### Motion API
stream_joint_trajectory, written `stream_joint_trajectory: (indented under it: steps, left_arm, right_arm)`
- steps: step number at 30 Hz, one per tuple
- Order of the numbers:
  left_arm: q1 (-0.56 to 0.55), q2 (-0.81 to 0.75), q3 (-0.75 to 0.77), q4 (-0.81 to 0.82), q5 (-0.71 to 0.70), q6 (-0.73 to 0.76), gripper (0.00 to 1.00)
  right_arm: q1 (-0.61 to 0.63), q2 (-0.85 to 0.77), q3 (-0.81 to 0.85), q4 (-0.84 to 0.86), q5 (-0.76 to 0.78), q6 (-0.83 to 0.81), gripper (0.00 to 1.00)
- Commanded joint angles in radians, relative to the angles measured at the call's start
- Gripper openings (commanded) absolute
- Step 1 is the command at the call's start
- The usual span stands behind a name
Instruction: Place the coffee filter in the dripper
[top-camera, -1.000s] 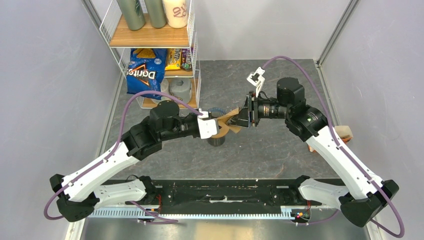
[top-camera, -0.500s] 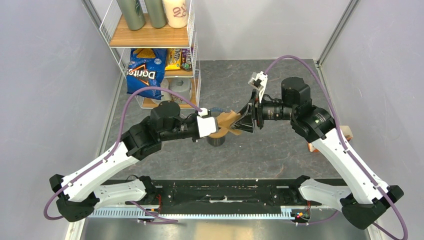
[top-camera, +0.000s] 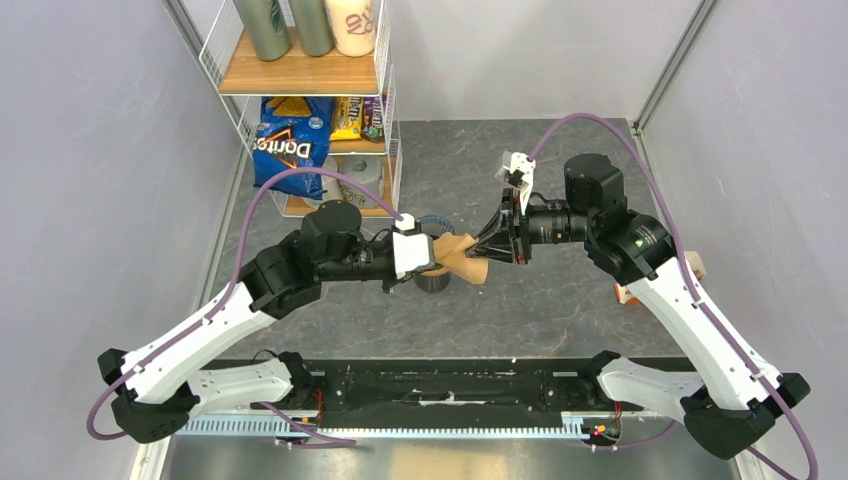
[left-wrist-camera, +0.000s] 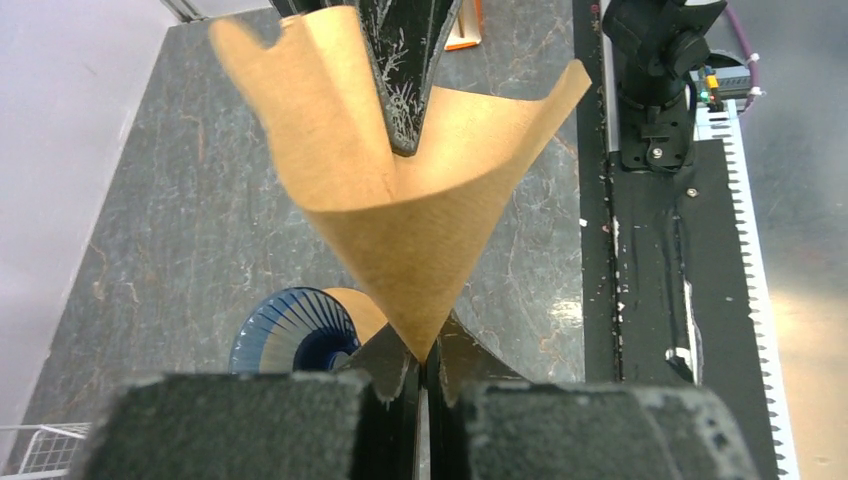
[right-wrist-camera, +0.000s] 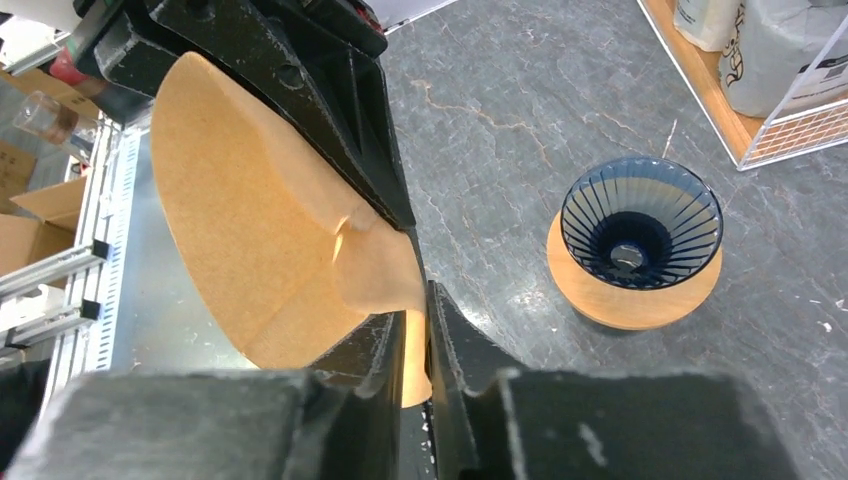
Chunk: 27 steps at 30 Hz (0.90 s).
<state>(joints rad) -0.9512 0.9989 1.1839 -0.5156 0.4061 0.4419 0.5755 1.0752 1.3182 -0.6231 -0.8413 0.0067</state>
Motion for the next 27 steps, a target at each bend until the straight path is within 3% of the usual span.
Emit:
stream_joint_trajectory:
  steps: [1,2,3,6,10,17,27]
  left_arm:
    - [-0.003,0.008,0.036,-0.005,0.043,-0.071,0.02]
    - [-0.002,0.008,0.032,0.0,0.039,-0.092,0.03]
    - [-0.003,0.007,0.028,0.002,0.031,-0.106,0.14]
    - [0.011,-0.015,0.005,0.012,-0.004,-0.145,0.5]
    - [0.09,-0.06,-0.03,0.003,0.022,-0.205,0.83]
    - [0.324,-0.209,-0.142,0.008,0.089,-0.323,0.87]
    - [0.36,-0.338,-0.217,-0.013,-0.081,-0.474,0.87]
  right_arm:
    - [0.02,0.0,0.049,0.005,0.017,0.005,0.13]
    - [0.024,0.005,0.054,0.004,0.049,0.041,0.02]
    - [0.027,0.015,0.062,-0.005,0.071,0.06,0.0]
    - [0.027,0.046,0.103,-0.059,0.133,0.114,0.0]
    - [0.027,0.087,0.161,-0.111,0.205,0.162,0.0]
    - [0.026,0.242,0.284,-0.236,0.319,0.211,0.0]
    - [0.026,0.501,0.505,-0.452,0.439,0.196,0.0]
